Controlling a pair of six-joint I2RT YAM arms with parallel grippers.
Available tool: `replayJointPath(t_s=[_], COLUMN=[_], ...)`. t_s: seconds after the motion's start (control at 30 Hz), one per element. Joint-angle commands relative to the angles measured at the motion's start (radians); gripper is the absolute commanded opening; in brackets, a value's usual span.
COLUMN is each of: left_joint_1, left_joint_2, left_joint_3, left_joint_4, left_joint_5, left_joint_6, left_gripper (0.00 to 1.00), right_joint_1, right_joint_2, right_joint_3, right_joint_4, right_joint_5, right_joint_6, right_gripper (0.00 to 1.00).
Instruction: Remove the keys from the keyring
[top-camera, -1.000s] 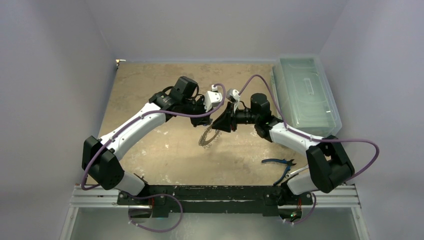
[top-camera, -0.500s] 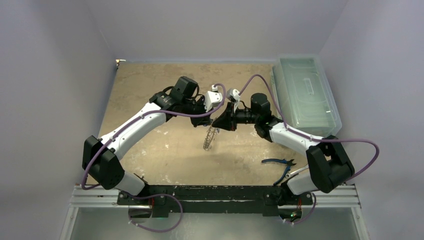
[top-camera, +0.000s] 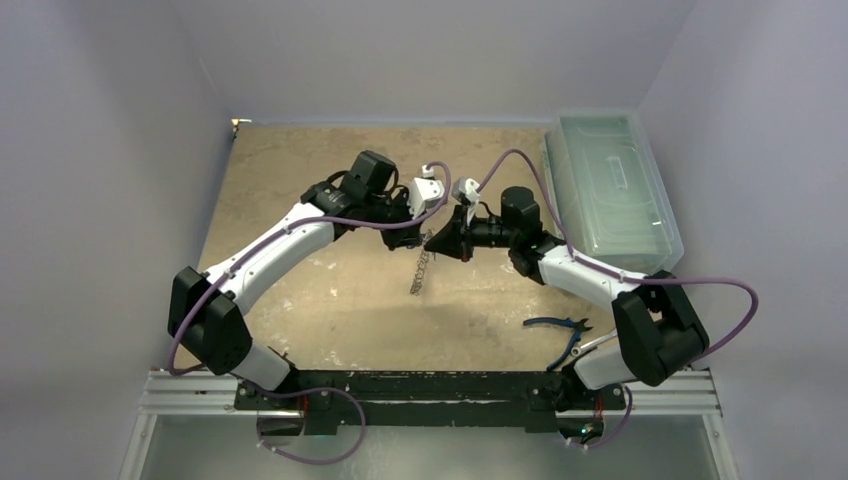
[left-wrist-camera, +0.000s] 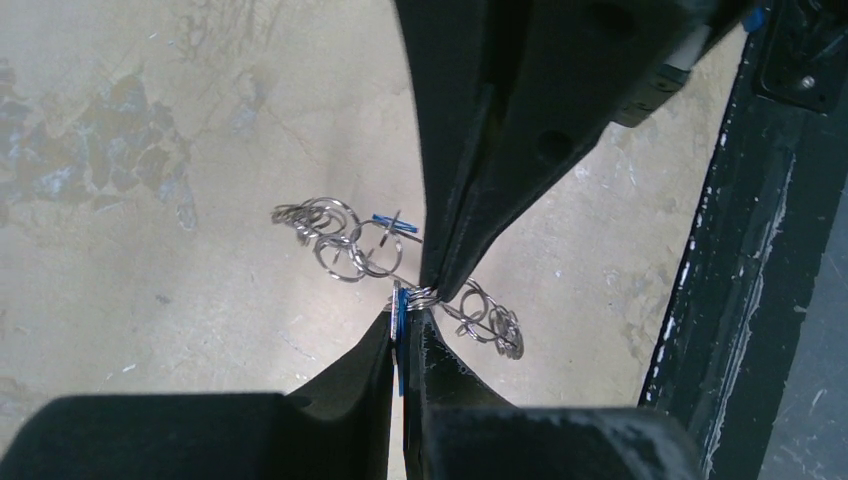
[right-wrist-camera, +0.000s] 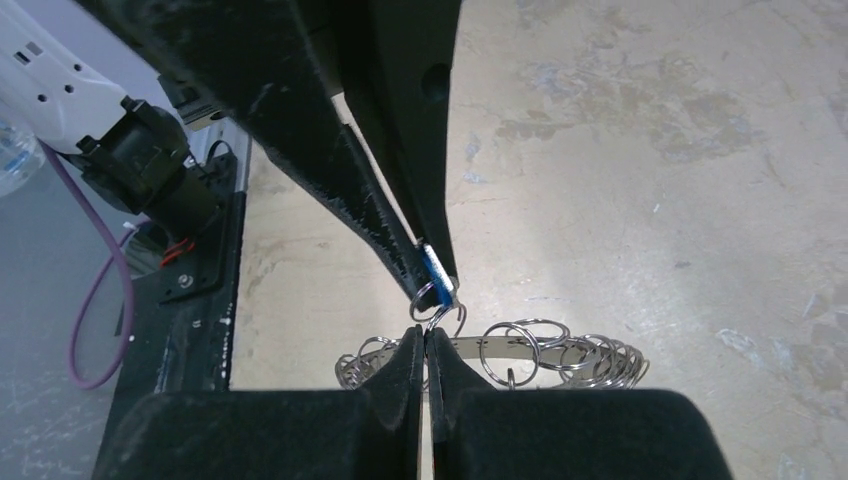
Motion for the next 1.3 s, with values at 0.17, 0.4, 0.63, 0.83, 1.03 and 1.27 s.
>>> replayJointPath(t_s=[0.17, 0.4, 0.63, 0.83, 1.03, 1.27], left_joint_1=[0.035, 0.034, 0.035, 0.035, 0.035, 0.035], left_joint_2=[0.016, 0.010, 0.010, 0.020, 0.024, 0.015], left_joint_3=[-0.011, -0.029, -0.054, -0.064, -0.060, -0.069], left_joint_4=[0.106, 0.118, 0.138, 0.149, 0.149, 0.141], left_joint_5=[-0.072, -0.080, -0.099, -0.101, -0.085, -0.029], left_joint_6=[-0.053, -0.054, -0.057, -0.066, -0.071, -0.063], left_gripper=[0.00, 0.00, 0.00, 0.00, 0.00, 0.00], right_joint_1=[0.005, 0.002, -0.004, -0.006, -0.006, -0.006], right_joint_2=[0.004, -0.007, -0.019, -0.032, -0.028, -0.064], right_joint_3=[-0.044, -0.098, -0.147, -0.203, -0.227, -0.217], right_joint_4=[0.081, 0.155, 0.237, 0.350, 0.393, 0.229], right_joint_5=[0.018, 0.014, -0.008, -0.028, -0.005, 0.016], right_joint_6=[-0.074, -0.080, -0.105, -0.061, -0.064, -0.176], right_gripper=[0.00, 0.00, 0.00, 0.00, 0.00, 0.07])
